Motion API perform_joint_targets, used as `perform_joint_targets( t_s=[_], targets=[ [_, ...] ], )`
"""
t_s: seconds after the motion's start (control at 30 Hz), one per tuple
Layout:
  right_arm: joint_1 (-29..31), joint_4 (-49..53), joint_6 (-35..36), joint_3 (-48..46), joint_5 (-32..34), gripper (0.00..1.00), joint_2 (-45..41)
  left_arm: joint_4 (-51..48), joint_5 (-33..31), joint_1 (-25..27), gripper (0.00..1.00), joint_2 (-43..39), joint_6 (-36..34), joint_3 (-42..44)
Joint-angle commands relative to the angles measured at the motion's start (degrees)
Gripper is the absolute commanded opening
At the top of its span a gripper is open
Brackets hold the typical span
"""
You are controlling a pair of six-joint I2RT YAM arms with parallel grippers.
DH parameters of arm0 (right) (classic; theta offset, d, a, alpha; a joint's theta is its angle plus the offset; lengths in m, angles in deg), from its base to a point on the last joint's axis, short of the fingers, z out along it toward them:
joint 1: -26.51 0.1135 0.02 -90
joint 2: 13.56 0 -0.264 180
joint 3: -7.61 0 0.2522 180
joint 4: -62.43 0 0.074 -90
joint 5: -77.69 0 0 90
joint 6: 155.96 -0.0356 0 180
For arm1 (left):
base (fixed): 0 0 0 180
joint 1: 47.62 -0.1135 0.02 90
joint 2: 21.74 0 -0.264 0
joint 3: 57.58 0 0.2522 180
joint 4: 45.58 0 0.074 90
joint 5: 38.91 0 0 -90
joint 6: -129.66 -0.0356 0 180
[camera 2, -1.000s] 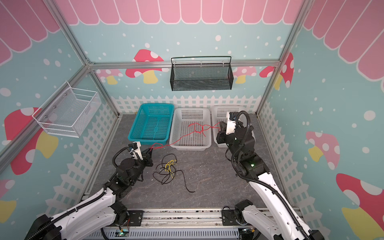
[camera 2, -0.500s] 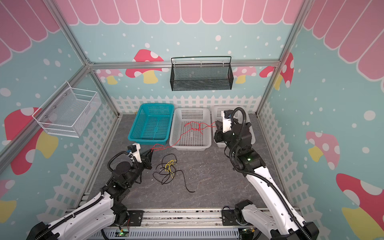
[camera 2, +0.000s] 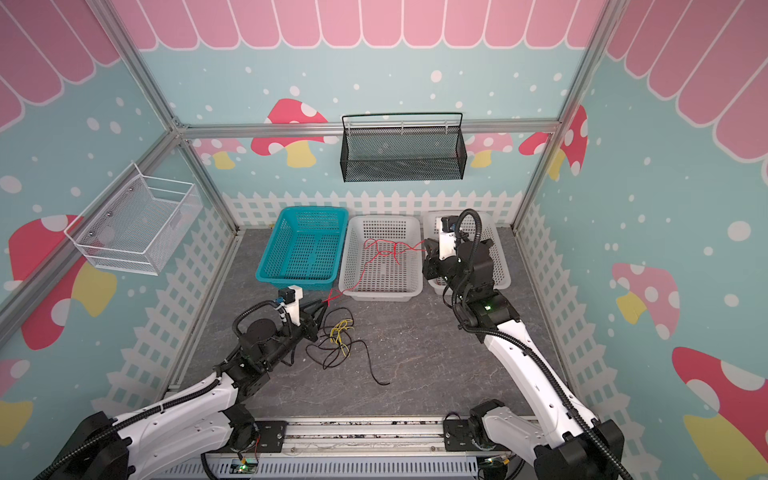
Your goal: Untangle the cables
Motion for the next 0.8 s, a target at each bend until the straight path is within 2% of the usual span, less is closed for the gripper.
perform_joint_targets(
  t_s=[0.0,0.07,0.17,0.2,0.27,0.77],
  targets=[
    [0.0,-0.9,-1.2,2.2,3.8,0.0,-1.5,2.3,0.1,0.4,0.35,0.1,0.2,-1.4],
    [-0.1,-0.8,-1.5,3.0,5.4,0.0,-1.6,2.3,0.0,0.3,0.39,-0.2,0.1,-1.3],
    [-0.1,-0.8,-1.8,4.2,8.6,0.0,-1.6,1.8,-0.6,0.4,0.55,-1.3,-0.5,-0.9],
    [-0.1,-0.8,-2.0,4.4,9.7,0.0,-1.6,1.7,-0.7,0.4,0.72,-1.7,-0.8,-0.8],
    [-0.1,-0.8,-2.1,4.9,11.4,0.0,-1.4,1.3,-0.9,0.4,0.98,-2.7,-1.4,-0.4],
    [-0.2,-2.6,0.6,6.4,23.8,0.0,-1.2,0.3,-3.4,0.3,0.99,-7.1,-2.2,2.8]
  ],
)
